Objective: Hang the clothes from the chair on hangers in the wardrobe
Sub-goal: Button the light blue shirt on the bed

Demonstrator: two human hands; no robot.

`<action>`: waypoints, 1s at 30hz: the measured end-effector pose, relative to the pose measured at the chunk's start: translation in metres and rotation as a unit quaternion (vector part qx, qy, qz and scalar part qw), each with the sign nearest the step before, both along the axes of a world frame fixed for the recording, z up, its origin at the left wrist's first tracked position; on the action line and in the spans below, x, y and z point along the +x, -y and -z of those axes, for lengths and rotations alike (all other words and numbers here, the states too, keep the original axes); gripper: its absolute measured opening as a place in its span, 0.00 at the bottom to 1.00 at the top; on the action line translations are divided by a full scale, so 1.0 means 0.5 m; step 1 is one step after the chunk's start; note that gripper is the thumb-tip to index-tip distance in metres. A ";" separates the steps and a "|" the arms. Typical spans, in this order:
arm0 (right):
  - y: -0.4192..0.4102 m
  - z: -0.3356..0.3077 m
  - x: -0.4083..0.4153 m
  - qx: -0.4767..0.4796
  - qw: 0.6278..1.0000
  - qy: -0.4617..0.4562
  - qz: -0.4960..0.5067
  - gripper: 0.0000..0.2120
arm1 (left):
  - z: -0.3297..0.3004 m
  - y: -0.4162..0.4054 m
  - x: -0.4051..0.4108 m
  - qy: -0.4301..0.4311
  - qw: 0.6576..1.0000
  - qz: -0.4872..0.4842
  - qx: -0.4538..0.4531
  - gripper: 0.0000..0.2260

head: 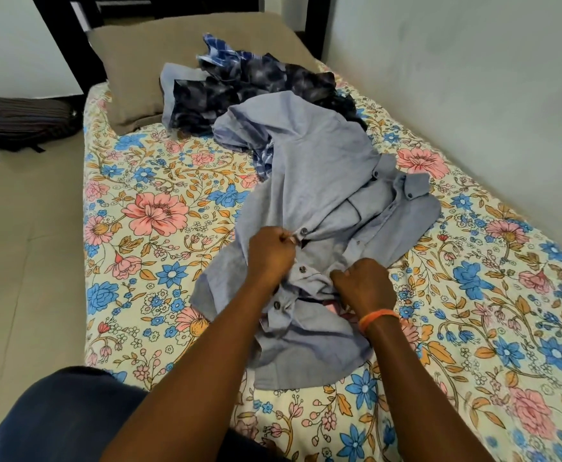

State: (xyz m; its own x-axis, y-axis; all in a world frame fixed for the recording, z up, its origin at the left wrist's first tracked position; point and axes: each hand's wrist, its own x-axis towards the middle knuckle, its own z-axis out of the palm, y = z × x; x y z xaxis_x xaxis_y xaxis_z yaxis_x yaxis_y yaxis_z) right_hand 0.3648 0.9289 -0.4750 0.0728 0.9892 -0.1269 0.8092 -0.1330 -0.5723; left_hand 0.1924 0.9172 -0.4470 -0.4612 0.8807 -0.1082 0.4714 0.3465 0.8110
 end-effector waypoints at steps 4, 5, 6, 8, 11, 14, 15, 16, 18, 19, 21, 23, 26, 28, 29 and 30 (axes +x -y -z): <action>-0.015 -0.004 -0.011 -0.013 0.999 0.030 -0.007 0.32 | -0.016 -0.002 -0.012 0.202 0.977 -0.047 -0.049 0.07; -0.019 -0.004 -0.012 -0.019 0.999 0.047 -0.018 0.29 | -0.017 -0.003 -0.014 0.222 0.972 -0.051 -0.055 0.06; -0.022 -0.005 -0.013 -0.024 0.998 0.050 -0.022 0.26 | -0.017 -0.005 -0.016 0.235 0.969 -0.054 -0.057 0.06; -0.023 -0.008 -0.011 -0.027 0.999 0.036 -0.020 0.20 | -0.016 -0.007 -0.017 0.232 0.970 -0.053 -0.052 0.06; -0.013 -0.014 0.001 0.006 0.998 -0.060 -0.012 0.20 | -0.017 -0.002 -0.006 0.143 0.989 -0.024 0.028 0.04; 0.006 -0.018 0.015 0.035 0.970 -0.234 0.047 0.16 | -0.017 0.005 0.007 -0.060 0.987 0.046 0.145 0.08; 0.014 -0.022 0.016 0.015 0.948 -0.308 0.081 0.12 | -0.017 0.005 0.012 -0.132 0.977 0.073 0.152 0.09; 0.019 -0.026 0.015 -0.018 0.917 -0.380 0.117 0.07 | -0.020 0.005 0.018 -0.194 0.967 0.095 0.136 0.10; 0.029 -0.039 0.011 -0.098 0.850 -0.492 0.161 0.04 | -0.028 0.005 0.035 -0.286 0.947 0.121 0.080 0.10; 0.032 -0.046 0.009 -0.128 0.823 -0.527 0.170 0.04 | -0.032 0.004 0.043 -0.311 0.940 0.125 0.061 0.10; 0.034 -0.056 0.003 -0.161 0.788 -0.568 0.173 0.04 | -0.038 0.003 0.054 -0.352 0.927 0.126 0.035 0.10; 0.038 -0.061 -0.006 -0.166 0.770 -0.590 0.176 0.04 | -0.038 -0.002 0.057 -0.408 0.903 0.135 0.027 0.07; 0.046 -0.064 -0.022 -0.143 0.751 -0.614 0.196 0.07 | -0.036 0.002 0.062 -0.436 0.886 0.154 0.038 0.05; 0.049 -0.062 -0.033 -0.137 0.738 -0.625 0.215 0.07 | -0.029 0.004 0.064 -0.424 0.889 0.159 0.070 0.05; 0.053 -0.061 -0.038 -0.139 0.730 -0.630 0.224 0.07 | -0.024 0.003 0.063 -0.409 0.893 0.171 0.082 0.04; 0.058 -0.060 -0.044 -0.139 0.724 -0.634 0.231 0.07 | -0.017 0.001 0.062 -0.383 0.902 0.174 0.102 0.01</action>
State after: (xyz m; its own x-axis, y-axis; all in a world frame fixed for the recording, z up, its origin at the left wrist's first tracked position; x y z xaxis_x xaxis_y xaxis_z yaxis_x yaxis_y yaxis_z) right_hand 0.3426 0.9001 -0.4451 0.0391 0.8201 -0.5709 -0.5127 -0.4740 -0.7159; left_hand 0.2233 0.9167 -0.4384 -0.0245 0.9518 0.3056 0.9713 -0.0497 0.2326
